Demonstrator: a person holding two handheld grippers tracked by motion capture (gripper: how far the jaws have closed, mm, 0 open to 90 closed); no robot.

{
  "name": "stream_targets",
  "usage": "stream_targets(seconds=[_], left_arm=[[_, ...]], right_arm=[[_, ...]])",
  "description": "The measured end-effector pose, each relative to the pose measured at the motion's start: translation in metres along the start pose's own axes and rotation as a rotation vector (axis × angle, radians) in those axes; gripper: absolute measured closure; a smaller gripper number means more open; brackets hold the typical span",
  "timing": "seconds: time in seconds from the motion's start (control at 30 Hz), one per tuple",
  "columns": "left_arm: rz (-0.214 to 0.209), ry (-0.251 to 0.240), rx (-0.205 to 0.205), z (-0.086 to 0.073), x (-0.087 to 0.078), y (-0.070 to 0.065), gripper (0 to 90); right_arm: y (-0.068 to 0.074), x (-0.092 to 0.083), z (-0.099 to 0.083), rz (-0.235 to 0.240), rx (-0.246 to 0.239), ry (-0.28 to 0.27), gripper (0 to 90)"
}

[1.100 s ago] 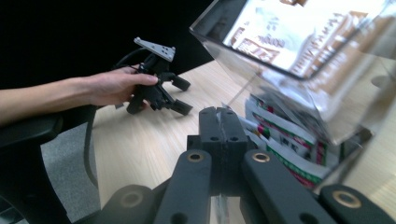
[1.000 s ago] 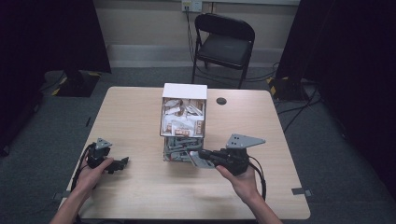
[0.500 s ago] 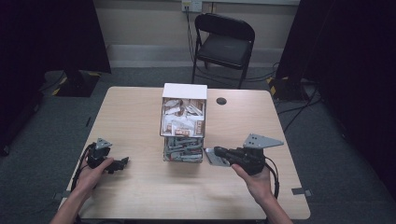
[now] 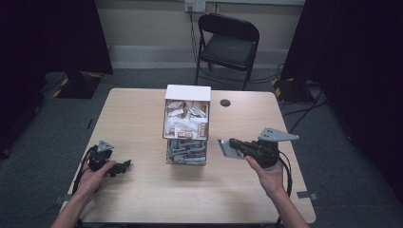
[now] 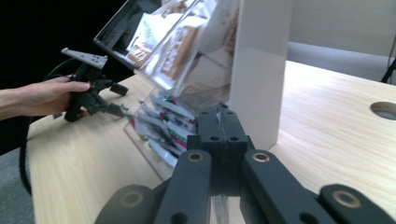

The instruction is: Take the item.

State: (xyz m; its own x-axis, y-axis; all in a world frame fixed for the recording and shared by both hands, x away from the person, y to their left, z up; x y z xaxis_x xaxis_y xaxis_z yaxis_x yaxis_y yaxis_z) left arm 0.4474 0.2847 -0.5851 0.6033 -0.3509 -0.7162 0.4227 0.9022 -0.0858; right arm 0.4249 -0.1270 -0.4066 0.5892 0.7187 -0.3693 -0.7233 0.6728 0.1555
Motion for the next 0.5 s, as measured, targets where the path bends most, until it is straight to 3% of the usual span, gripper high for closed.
stream_targets(seconds=[0.5], left_arm=[[-0.002,-0.002,-0.004,0.001,0.001,-0.001,0.0]], right_arm=[[-0.041,0.029,0.001,-0.085,-0.004,0.057,90.0]])
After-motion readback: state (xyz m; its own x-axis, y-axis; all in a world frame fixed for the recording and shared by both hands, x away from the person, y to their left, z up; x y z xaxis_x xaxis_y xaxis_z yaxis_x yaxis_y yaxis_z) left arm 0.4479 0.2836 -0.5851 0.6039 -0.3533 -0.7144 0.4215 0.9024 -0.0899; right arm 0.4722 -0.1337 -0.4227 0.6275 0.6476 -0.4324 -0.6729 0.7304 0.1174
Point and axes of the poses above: each handheld gripper's, and its own axes: x roughly forward along the jaws, z roughly out of its top, y roughly to its left, the point moved 10 cm from there along x, roughly forward along the jaws, and after that the axes turned 4 degrees about -z, right-handed, at the moved point
